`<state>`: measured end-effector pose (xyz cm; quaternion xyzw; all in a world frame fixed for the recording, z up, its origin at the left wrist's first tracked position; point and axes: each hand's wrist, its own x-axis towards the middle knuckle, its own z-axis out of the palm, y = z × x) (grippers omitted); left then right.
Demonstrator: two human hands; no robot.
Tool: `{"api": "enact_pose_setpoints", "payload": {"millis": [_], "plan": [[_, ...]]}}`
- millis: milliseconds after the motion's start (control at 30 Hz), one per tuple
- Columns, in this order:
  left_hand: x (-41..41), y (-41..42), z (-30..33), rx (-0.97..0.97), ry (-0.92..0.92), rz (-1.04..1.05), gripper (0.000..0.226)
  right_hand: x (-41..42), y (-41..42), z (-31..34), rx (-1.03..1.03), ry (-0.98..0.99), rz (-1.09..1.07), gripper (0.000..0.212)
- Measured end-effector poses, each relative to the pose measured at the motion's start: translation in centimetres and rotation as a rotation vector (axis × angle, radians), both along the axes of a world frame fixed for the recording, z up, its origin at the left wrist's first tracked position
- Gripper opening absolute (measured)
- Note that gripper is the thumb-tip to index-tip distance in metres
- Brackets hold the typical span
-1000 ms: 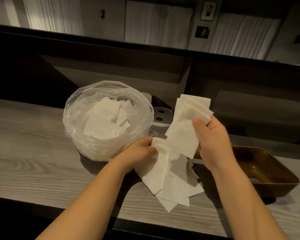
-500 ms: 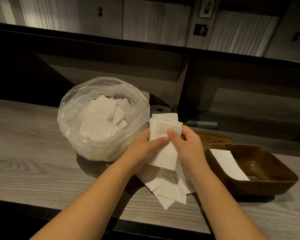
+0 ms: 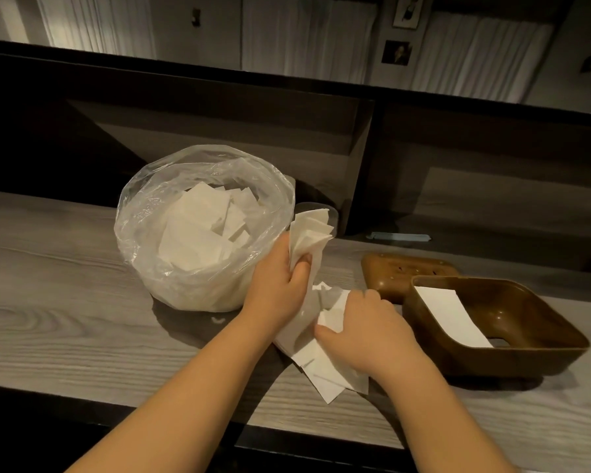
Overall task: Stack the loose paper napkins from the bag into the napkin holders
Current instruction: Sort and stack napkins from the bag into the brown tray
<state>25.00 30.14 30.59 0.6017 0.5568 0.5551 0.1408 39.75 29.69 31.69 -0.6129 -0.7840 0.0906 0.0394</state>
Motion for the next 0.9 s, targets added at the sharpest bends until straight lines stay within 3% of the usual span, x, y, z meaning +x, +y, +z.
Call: {"api": "enact_pose_setpoints", "payload": {"millis": [100, 267, 433, 567, 667, 733, 833, 900], "plan": [[0.1, 0.0, -0.1, -0.022, 0.022, -0.007, 0.017, 0.2, 0.0, 0.7, -0.04, -0.015, 0.025, 0.052], [0.3, 0.4, -0.5, -0.045, -0.002, -0.042, 0.015, -1.5, -0.1, 1.4, -0.091, -0.173, 0.049, 0.051], [0.2, 0.3, -0.5, -0.028, -0.036, -0.05, 0.017, -3.1, 0.6, 2.0, -0.092, -0.369, 0.062, 0.037], [0.2, 0.2, -0.4, -0.004, -0.03, -0.043, 0.018, -2.5, 0.8, 3.5, -0.049, -0.33, 0.034, 0.029], [0.1, 0.2, -0.5, 0.0, -0.025, -0.027, 0.017, -0.1, 0.9, 5.5, 0.111, 0.046, 0.008, 0.017], [0.2, 0.3, -0.5, -0.006, -0.027, 0.007, 0.014, 1.4, 0.8, 6.5, 0.193, 0.521, 0.039, 0.015], [0.4, 0.6, -0.7, -0.079, -0.174, 0.001, 0.016, 1.8, 0.7, 6.4, -0.011, 1.234, 0.068, 0.011], [0.7, 0.5, -0.6, -0.201, -0.445, -0.1, 0.019, 1.1, 0.9, 5.1, -0.171, 1.398, 0.012, 0.012]]}}
